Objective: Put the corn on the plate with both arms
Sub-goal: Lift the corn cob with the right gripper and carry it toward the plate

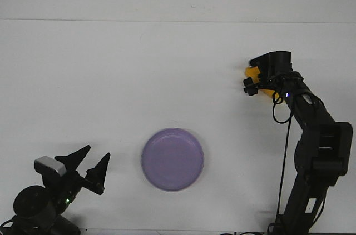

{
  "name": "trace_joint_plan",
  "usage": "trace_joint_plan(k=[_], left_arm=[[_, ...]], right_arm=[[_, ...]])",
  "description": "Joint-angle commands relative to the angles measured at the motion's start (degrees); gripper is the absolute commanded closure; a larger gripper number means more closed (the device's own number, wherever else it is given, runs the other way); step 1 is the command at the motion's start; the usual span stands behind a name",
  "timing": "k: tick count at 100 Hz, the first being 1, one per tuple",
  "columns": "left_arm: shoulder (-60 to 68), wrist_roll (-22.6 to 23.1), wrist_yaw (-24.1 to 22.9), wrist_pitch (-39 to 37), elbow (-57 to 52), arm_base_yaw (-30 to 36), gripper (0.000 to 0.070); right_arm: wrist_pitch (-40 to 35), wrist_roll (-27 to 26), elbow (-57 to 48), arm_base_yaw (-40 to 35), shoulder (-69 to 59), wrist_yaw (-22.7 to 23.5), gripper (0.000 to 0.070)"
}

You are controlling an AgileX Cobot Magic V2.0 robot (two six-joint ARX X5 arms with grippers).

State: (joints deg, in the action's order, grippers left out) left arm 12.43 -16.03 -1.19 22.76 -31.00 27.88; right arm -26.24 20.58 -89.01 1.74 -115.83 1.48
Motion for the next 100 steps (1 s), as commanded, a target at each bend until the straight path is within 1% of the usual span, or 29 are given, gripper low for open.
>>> trace_joint_plan(k=[1, 10, 16, 19, 28, 31, 34, 53, 71, 92, 100], left_arm=[[0.24, -0.09, 0.13, -0.52, -0.33, 0.26, 0.0242], [0.24, -0.09, 0.11, -0.52, -0.33, 0.26, 0.0243], [0.24, -0.09, 0.11, -0.52, -0.33, 0.26, 0.0242], [0.24, -0.09, 0.11, -0.52, -0.33, 0.26, 0.0243], [0.24, -0.09, 0.11, -0.50, -0.33, 0.26, 0.0243], [0.24, -0.09, 0.11, -0.50, -0.33, 0.26, 0.0243], [0.24, -0.09, 0.11, -0.50, -0.33, 0.26, 0.0242], [0.24, -0.07, 0.11, -0.52, -0.33, 0.26, 0.0242], [0.24, -0.07, 0.11, -0.52, -0.33, 0.26, 0.0242], [0.24, -0.07, 0.11, -0.52, -0.33, 0.26, 0.0242], [0.24, -0.07, 0.11, -0.52, -0.33, 0.26, 0.0242]], right_arm=[[0.85, 0.48, -1.40, 0.13, -1.66, 0.13, 0.0141], [1.14, 0.48, -1.40, 0.22, -2.32, 0.02, 0.0198], [0.94, 0.48, -1.40, 0.22, -2.45, 0.00, 0.0263], [0.92, 0.48, -1.40, 0.22, -2.51, -0.02, 0.0314], [1.38, 0.48, -1.40, 0.22, -2.54, -0.07, 0.0503], [1.42, 0.48, -1.40, 0.22, -2.51, -0.07, 0.0545], [1.40, 0.48, -1.42, 0.22, -2.43, -0.20, 0.0565], [0.22, -1.05, -1.42, 0.20, -0.44, -0.48, 0.0568], [-4.83, -3.21, -1.42, -0.15, 8.37, 0.77, 0.0568], [-13.25, -7.08, -1.42, -2.62, 24.65, 7.50, 0.0568], [-17.03, -8.09, -1.40, -5.18, 30.75, 7.76, 0.0568]])
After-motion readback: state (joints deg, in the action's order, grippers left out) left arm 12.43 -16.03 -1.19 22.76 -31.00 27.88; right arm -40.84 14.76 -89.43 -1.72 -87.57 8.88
